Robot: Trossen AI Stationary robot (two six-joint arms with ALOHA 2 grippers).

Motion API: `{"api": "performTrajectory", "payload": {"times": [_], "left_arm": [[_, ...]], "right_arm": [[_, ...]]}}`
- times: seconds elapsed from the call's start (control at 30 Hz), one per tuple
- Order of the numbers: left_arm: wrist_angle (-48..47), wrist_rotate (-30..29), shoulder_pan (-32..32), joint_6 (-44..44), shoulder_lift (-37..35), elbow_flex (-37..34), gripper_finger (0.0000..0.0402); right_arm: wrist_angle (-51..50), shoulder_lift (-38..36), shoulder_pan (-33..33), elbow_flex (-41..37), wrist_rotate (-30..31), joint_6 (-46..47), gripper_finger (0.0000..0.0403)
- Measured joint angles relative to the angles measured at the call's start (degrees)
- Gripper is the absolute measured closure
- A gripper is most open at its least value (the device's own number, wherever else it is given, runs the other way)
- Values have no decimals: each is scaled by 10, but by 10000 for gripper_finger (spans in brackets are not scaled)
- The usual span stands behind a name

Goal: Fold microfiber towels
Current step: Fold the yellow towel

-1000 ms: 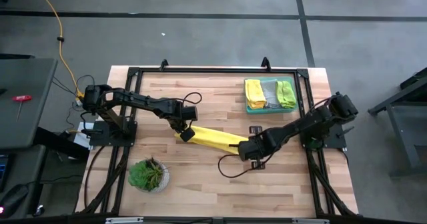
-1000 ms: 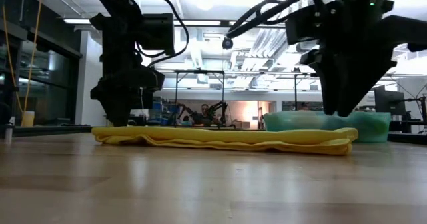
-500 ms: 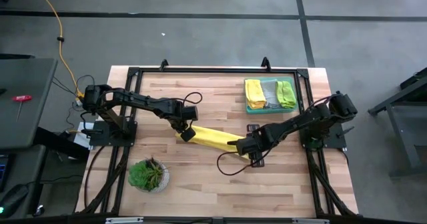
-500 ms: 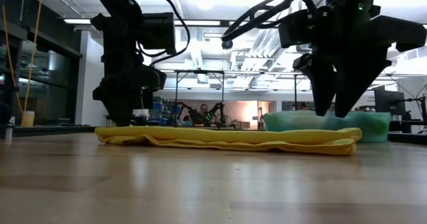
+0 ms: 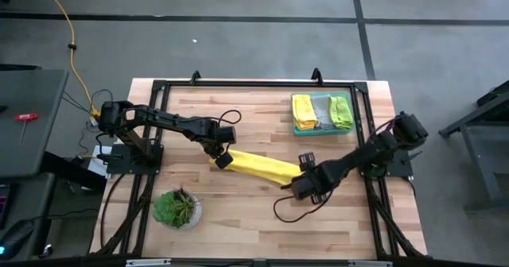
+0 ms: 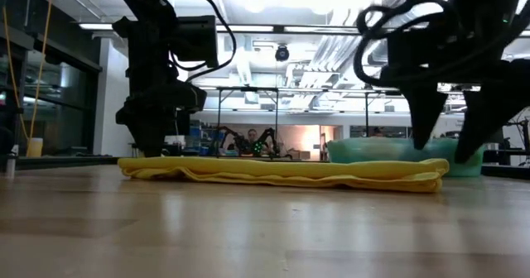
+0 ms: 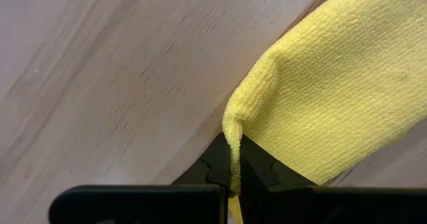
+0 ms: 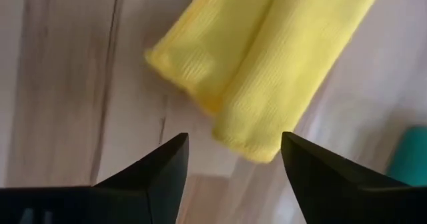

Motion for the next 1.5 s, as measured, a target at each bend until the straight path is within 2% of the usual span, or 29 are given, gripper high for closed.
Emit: {"api": "performTrajectory", "payload": {"times": [0.13, 0.33, 0.6, 0.8, 1.03, 1.13, 1.27, 1.5], "left_arm": [[0, 0, 0, 0, 0, 0, 400], [0, 0, 0, 3, 0, 0, 400], [0, 0, 0, 4, 0, 0, 400], [0, 0, 0, 4, 0, 0, 400], [0, 0, 0, 8, 0, 0, 400], [0, 0, 0, 13, 0, 0, 400], [0, 0, 0, 13, 0, 0, 400], [-1, 0, 0, 22, 0, 0, 400]], "right_arm": [[14, 4, 12, 0, 42, 0, 174], [14, 32, 12, 0, 18, 6, 174], [7, 50, 12, 0, 64, 11, 184], [-16, 50, 12, 10, 75, 13, 241], [-19, 49, 12, 31, 70, 44, 340], [-18, 49, 11, 42, 49, 69, 387], [7, 49, 11, 50, 20, 124, 390], [52, 49, 11, 50, 8, 233, 397]]}}
